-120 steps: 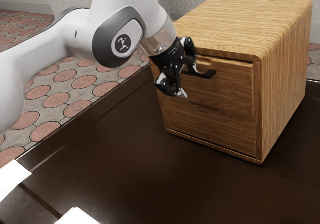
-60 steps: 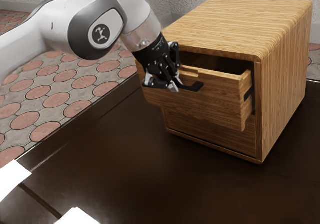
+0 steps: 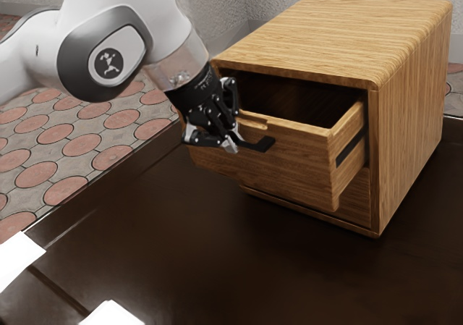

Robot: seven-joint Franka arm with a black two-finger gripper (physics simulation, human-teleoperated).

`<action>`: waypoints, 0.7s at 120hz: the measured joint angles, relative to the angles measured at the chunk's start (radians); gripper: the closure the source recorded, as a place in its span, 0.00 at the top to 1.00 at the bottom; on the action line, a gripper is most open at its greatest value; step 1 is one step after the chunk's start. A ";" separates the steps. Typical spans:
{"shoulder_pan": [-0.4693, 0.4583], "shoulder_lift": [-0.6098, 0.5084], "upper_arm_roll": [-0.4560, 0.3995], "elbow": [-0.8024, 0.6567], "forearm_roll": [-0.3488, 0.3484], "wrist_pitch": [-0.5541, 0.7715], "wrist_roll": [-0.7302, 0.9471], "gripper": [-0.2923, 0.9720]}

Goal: Pull the drawer handle with one arm to open the drawer

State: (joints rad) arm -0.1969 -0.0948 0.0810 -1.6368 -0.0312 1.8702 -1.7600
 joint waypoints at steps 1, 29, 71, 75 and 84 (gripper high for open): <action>0.000 -0.003 0.001 -0.004 0.000 0.000 0.000 0.16; 0.004 -0.071 0.000 -0.077 -0.002 0.003 -0.013 0.15; -0.003 -0.223 -0.004 -0.225 -0.002 0.009 -0.033 0.14; -0.003 -0.233 -0.004 -0.235 -0.002 0.010 -0.035 0.14; -0.003 -0.255 -0.006 -0.256 -0.002 0.011 -0.040 0.14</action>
State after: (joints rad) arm -0.2003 -0.3500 0.0754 -1.8931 -0.0333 1.8812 -1.7996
